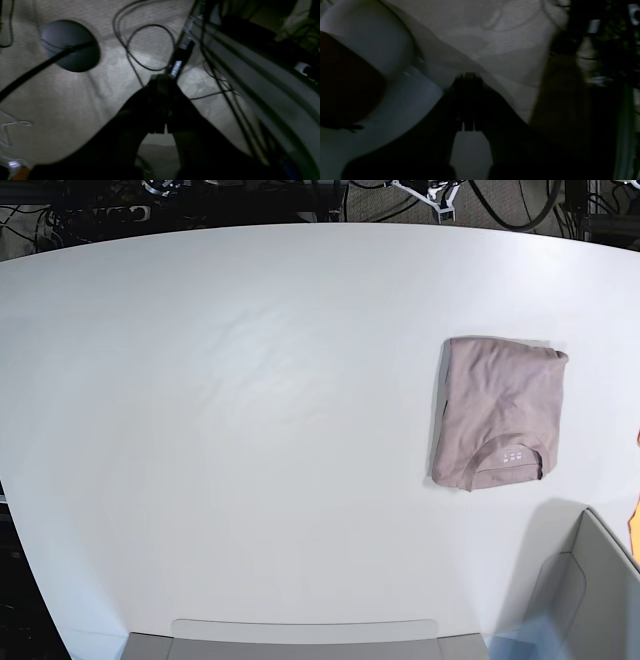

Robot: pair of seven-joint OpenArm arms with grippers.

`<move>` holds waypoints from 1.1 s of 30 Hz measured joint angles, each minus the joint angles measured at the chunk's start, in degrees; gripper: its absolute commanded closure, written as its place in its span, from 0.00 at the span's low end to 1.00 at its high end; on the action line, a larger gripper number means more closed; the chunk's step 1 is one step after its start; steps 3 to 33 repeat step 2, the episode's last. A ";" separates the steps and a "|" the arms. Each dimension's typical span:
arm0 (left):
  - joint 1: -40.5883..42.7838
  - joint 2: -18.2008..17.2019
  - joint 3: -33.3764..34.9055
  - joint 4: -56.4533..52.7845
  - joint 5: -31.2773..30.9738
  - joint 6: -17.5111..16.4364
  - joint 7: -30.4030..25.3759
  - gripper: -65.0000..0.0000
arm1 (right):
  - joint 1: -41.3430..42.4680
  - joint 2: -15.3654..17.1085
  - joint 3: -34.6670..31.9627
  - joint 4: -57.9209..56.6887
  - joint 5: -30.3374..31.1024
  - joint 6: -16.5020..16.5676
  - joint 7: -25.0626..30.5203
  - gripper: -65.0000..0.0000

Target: Fold the T-shirt properly

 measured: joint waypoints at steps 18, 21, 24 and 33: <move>0.00 0.87 0.00 0.02 0.00 0.00 0.00 1.00 | 0.13 0.02 0.00 0.09 -2.27 0.00 0.13 1.00; 0.00 0.87 0.00 0.02 0.00 0.00 0.00 1.00 | 0.13 0.02 0.00 0.09 -2.27 0.00 0.13 1.00; 0.00 0.87 0.00 0.02 0.00 0.00 0.00 1.00 | 0.13 0.02 0.00 0.09 -2.27 0.00 0.13 1.00; 0.00 0.87 0.00 0.02 0.00 0.00 0.00 1.00 | 0.13 0.02 0.00 0.09 -2.27 0.00 0.13 1.00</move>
